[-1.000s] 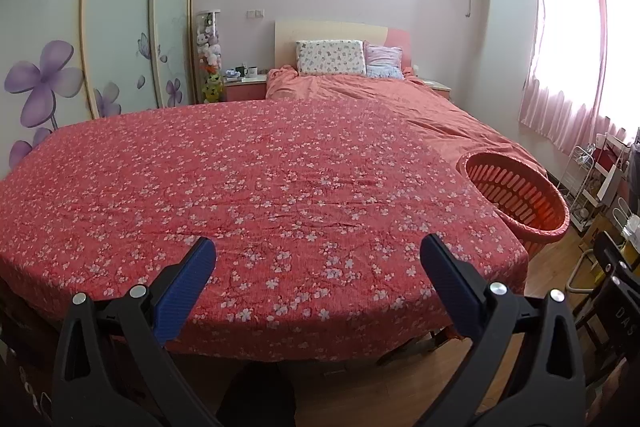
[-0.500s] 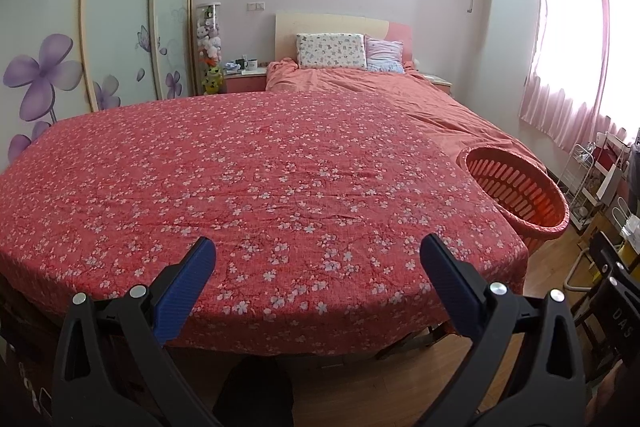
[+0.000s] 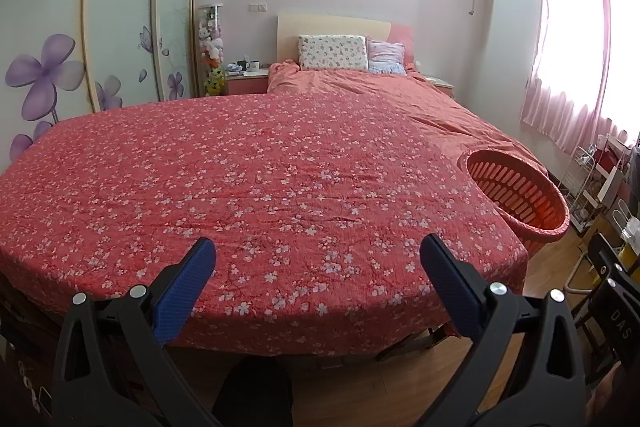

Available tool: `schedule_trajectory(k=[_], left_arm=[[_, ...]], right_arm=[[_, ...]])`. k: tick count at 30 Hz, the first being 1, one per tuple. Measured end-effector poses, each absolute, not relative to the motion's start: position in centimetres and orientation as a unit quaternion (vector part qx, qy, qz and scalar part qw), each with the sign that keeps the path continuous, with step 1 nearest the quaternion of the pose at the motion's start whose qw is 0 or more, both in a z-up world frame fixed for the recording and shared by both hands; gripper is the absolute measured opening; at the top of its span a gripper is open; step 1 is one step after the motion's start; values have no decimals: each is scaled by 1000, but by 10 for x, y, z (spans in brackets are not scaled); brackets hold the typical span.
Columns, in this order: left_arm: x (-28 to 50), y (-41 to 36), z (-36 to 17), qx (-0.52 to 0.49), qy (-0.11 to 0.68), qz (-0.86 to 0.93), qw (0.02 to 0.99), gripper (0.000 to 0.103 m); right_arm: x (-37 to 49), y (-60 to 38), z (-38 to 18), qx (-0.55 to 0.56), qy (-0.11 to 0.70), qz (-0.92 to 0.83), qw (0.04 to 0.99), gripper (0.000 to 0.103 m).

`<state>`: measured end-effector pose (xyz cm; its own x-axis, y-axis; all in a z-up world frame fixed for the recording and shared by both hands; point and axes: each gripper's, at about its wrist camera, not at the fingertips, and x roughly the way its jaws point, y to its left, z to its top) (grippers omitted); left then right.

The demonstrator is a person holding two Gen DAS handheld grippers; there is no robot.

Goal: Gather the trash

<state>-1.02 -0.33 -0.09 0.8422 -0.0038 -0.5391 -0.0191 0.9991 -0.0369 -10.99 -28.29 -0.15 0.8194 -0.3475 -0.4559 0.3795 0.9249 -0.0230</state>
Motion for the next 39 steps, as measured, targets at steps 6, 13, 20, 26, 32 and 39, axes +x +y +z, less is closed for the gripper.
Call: schedule_trajectory(k=[6, 13, 20, 26, 32, 39], left_arm=[[-10, -2, 0, -21, 282, 5, 959, 101], [-10, -2, 1, -22, 283, 6, 959, 101], [-8, -1, 0, -27, 287, 7, 958, 101], [-8, -2, 0, -26, 287, 7, 958, 101], [-8, -2, 1, -27, 287, 7, 957, 101], [-8, -2, 1, -26, 288, 7, 957, 101]], right_arm=[[-110, -283, -1, 35, 233, -190, 953, 99], [-110, -283, -1, 35, 233, -189, 953, 99], [-109, -283, -2, 35, 233, -189, 953, 99], [-109, -283, -2, 35, 233, -188, 953, 99], [-109, -283, -2, 36, 233, -189, 953, 99], [-109, -284, -3, 36, 233, -189, 953, 99]])
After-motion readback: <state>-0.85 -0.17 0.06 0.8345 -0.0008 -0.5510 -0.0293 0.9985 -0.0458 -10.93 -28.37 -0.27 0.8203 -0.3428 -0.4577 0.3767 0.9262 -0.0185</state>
